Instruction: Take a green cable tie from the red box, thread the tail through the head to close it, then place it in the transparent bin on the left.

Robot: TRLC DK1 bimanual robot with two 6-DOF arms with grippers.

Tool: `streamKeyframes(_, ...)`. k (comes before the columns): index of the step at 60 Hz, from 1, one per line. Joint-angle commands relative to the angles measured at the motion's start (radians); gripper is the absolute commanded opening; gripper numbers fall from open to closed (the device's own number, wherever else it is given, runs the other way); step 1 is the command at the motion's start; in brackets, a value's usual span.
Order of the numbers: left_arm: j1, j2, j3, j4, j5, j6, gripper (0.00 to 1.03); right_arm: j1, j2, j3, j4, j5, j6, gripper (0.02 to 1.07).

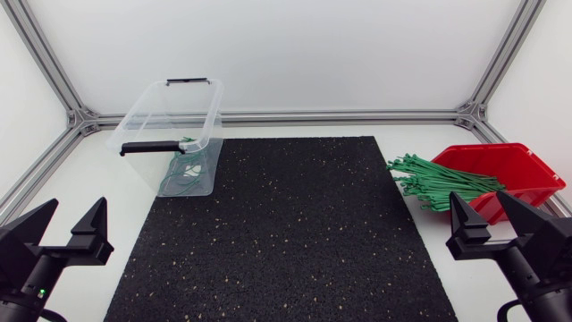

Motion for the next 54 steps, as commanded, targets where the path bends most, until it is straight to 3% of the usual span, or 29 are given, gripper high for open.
streamKeyframes(1, -0.004, -0.004, -0.041, -0.009, -0.009, -0.013, 0.99, 0.005, -0.011, -0.017, -0.01, 0.003, 0.019, 1.03)
streamKeyframes(54, -0.005, -0.004, -0.041, -0.009, -0.009, -0.013, 0.99, -0.004, -0.013, -0.009, 0.044, -0.003, 0.011, 1.03)
